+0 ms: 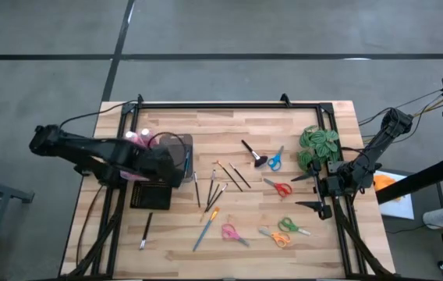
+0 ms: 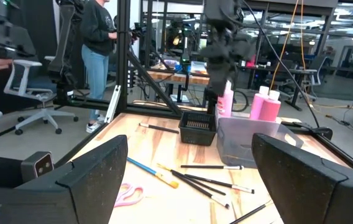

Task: Pick & Place Paint Supplies
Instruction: Put the black brush into the black bin

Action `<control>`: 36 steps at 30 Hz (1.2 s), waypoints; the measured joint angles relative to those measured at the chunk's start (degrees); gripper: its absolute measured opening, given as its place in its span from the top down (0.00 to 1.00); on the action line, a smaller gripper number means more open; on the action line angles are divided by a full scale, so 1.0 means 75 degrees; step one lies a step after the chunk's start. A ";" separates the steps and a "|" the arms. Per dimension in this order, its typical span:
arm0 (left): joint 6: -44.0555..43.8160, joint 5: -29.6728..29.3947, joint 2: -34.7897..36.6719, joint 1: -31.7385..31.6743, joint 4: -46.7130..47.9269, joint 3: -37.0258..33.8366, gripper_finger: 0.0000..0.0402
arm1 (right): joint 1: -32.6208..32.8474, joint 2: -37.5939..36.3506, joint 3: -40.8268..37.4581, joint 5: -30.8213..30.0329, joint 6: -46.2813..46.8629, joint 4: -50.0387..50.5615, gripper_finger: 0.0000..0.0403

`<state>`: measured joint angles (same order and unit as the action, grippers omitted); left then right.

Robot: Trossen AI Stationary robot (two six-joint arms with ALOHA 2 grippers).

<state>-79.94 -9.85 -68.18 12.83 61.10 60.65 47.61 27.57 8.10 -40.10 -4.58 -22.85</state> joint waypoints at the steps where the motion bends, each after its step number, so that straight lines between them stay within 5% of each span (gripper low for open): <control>1: -0.0002 -0.0055 0.0000 0.0258 -0.0011 0.0083 0.66 | 0.0000 -0.0002 0.0000 -0.0001 0.0001 0.0000 0.15; 19: -0.3174 -0.0570 -0.0082 0.4674 -0.0590 -0.0547 0.66 | -0.0002 -0.0003 0.0000 0.0000 -0.0011 0.0000 0.15; 36: -0.5222 0.0766 -0.2038 0.5308 -0.1492 -0.0881 0.66 | -0.0002 -0.0003 0.0000 0.0000 -0.0008 -0.0001 0.15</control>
<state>-119.11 -4.11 -83.47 52.64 49.91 54.04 47.60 27.55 8.10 -40.10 -4.64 -22.86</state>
